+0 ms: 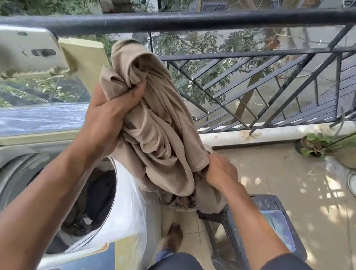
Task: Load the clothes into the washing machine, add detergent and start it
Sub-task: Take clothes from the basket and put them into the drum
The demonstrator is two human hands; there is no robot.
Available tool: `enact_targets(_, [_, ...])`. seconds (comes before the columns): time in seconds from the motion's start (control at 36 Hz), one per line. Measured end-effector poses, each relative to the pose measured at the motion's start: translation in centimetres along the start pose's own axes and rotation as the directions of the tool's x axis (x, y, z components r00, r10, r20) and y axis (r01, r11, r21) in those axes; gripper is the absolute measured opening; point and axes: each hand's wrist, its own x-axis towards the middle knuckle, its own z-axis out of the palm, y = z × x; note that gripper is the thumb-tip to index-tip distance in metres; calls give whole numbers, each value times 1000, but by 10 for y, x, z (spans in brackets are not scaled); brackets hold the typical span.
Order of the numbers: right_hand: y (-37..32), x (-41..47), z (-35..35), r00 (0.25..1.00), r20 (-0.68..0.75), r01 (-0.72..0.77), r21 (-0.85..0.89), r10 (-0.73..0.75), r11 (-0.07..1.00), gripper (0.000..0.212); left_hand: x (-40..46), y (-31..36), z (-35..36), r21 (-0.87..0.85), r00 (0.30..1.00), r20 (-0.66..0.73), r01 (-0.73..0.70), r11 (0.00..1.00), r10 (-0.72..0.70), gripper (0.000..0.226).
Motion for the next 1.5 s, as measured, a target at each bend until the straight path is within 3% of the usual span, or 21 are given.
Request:
enact_targets(0.11, [5, 5, -5, 995, 4, -101, 129, 101, 986, 21, 5, 4, -9, 72, 999, 40, -34, 997, 31, 15])
enact_targets(0.25, [17, 24, -27, 994, -58, -44, 589, 97, 807, 16, 6, -7, -16, 158, 999, 32, -19, 987, 14, 22])
enact_targets(0.33, [10, 15, -57, 996, -74, 35, 834, 49, 551, 25, 7, -15, -16, 272, 998, 54, -33, 962, 19, 28])
enact_targets(0.39, [2, 4, -82, 995, -103, 100, 933, -9, 346, 32, 9, -23, -16, 360, 996, 86, -59, 931, 29, 17])
enact_targets(0.53, [-18, -18, -129, 942, -270, 259, 963, -200, -79, 37, 13, -42, -13, 507, 990, 100, -137, 851, 100, 20])
enact_targets(0.56, [-23, -21, -135, 930, -285, 256, 955, -233, -149, 37, 12, -44, -12, 518, 990, 110, -134, 845, 90, 10])
enact_targets(0.58, [-29, -26, -140, 914, -299, 246, 946, -273, -210, 35, 12, -48, -12, 528, 990, 124, -119, 841, 63, 10])
enact_targets(0.64, [-41, -33, -145, 880, -323, 221, 927, -347, -303, 32, 10, -54, -13, 483, 988, 150, -92, 871, 22, 44])
enact_targets(0.72, [-63, -42, -140, 858, -316, 172, 920, -405, -353, 33, 5, -60, -9, 399, 973, 228, -114, 910, 22, 65])
enact_targets(0.78, [-76, -48, -133, 859, -287, 151, 933, -424, -327, 37, 5, -64, -5, 410, 955, 294, -170, 896, 47, 74])
enact_targets(0.86, [-81, -54, -128, 843, -235, 157, 968, -483, -198, 40, 7, -71, 1, 429, 938, 338, -225, 875, 76, 76])
enact_targets(0.94, [-71, -56, -131, 783, -188, 190, 980, -594, -59, 45, 6, -72, 0, 459, 938, 335, -246, 854, 91, 46])
enact_targets(1.0, [-59, -53, -134, 788, -141, 172, 985, -599, -5, 43, 5, -71, -3, 466, 948, 308, -219, 857, 74, 41])
enact_targets(1.08, [-40, -41, -129, 867, -142, 211, 973, -477, 94, 23, 9, -68, -8, 462, 966, 252, -181, 868, 67, 42])
enact_targets(1.17, [-14, -17, -92, 967, -174, 231, 910, -188, 345, 15, 10, -64, -12, 420, 975, 208, -161, 893, 78, 35])
enact_targets(1.22, [5, -1, -61, 987, -145, 157, 809, -65, 566, 38, 8, -59, -12, 389, 977, 194, -162, 907, 91, 36])
enact_targets(1.28, [18, 6, -33, 997, 40, 26, 617, -64, 786, 64, 6, -55, -11, 378, 972, 206, -184, 907, 111, 38])
enact_targets(1.31, [22, 8, -20, 988, 146, -30, 526, -55, 850, 78, 6, -54, -10, 378, 969, 213, -196, 905, 121, 38])
enact_targets(1.36, [27, 11, 6, 969, 242, -77, 473, -45, 878, 93, 5, -50, -7, 381, 964, 225, -222, 897, 143, 37])
enact_targets(1.42, [34, 20, 42, 976, 215, -73, 477, -36, 876, 81, 5, -46, -5, 386, 958, 232, -252, 887, 172, 31])
enact_targets(1.5, [32, 18, 64, 987, 160, -65, 428, -5, 901, 31, 6, -43, -4, 376, 957, 232, -251, 892, 171, 21])
